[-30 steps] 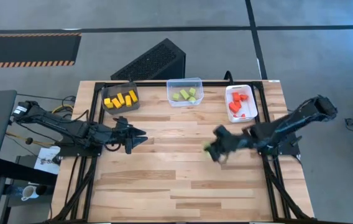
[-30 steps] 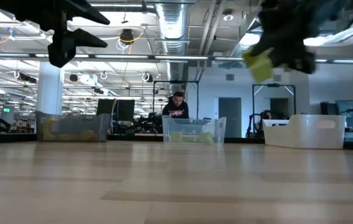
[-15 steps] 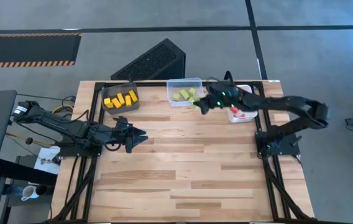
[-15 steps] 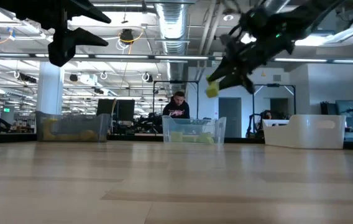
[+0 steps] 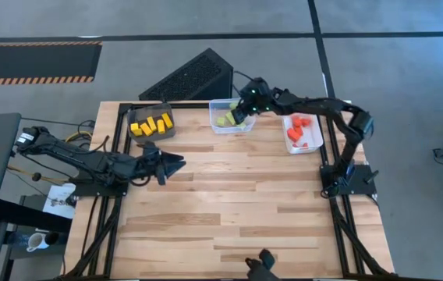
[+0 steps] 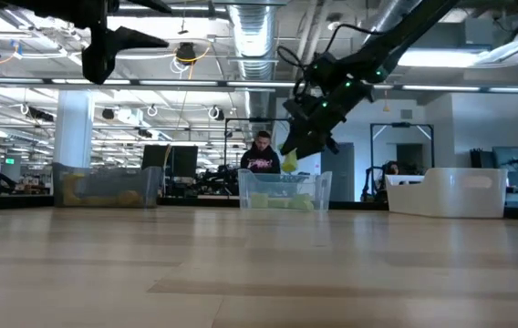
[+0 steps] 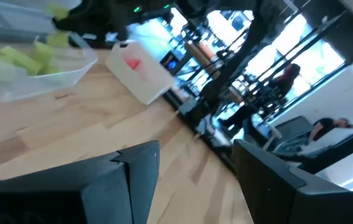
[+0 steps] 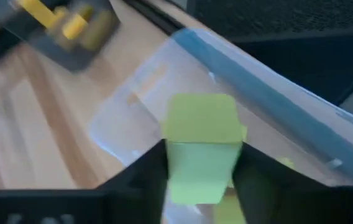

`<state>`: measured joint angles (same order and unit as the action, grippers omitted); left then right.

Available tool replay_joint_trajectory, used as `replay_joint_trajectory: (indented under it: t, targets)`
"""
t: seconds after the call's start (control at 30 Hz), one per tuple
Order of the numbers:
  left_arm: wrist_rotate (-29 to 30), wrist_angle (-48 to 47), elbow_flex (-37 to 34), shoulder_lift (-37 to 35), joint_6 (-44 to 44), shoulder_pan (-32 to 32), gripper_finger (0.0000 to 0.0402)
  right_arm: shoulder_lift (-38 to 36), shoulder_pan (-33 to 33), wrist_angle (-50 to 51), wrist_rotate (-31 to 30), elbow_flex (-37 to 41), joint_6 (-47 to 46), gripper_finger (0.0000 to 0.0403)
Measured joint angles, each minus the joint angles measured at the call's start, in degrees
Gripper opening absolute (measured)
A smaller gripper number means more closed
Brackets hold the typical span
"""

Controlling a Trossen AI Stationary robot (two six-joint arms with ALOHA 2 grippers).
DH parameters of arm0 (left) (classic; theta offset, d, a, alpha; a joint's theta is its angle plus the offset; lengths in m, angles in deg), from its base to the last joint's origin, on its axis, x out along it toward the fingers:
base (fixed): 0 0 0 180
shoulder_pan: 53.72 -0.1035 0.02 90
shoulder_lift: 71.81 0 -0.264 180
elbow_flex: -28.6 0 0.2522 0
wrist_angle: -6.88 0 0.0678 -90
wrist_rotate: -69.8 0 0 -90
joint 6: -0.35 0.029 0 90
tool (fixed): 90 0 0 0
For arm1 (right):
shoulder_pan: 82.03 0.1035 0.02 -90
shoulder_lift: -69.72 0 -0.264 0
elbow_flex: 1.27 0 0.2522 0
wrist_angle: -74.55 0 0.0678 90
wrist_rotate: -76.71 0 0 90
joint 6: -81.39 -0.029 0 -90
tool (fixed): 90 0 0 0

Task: Sort & place blocks by color
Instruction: Put the green block into the transparent bin, then return to Home Position

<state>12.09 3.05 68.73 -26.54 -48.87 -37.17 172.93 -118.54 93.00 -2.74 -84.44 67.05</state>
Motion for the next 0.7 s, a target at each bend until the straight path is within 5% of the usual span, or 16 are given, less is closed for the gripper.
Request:
replay_joint_trajectory:
  t: [0.27, 0.5, 0.7]
  targets:
    - [-0.7, 1.7, 0.0, 0.0, 2.7, 0.0, 0.0185, 4.1, -1.7, 8.6, -0.3, -7.4, 5.2, 0.0282]
    - [-7.5, 1.7, 0.0, -1.3, 9.5, 0.0, 0.0185, -1.2, -1.3, 12.6, -1.7, -7.8, 2.2, 0.0293]
    - [-12.5, -0.2, 0.0, -4.6, 15.7, 0.0, 0.0185, -8.6, 5.3, 21.2, -1.6, -7.8, 3.6, 0.0294]
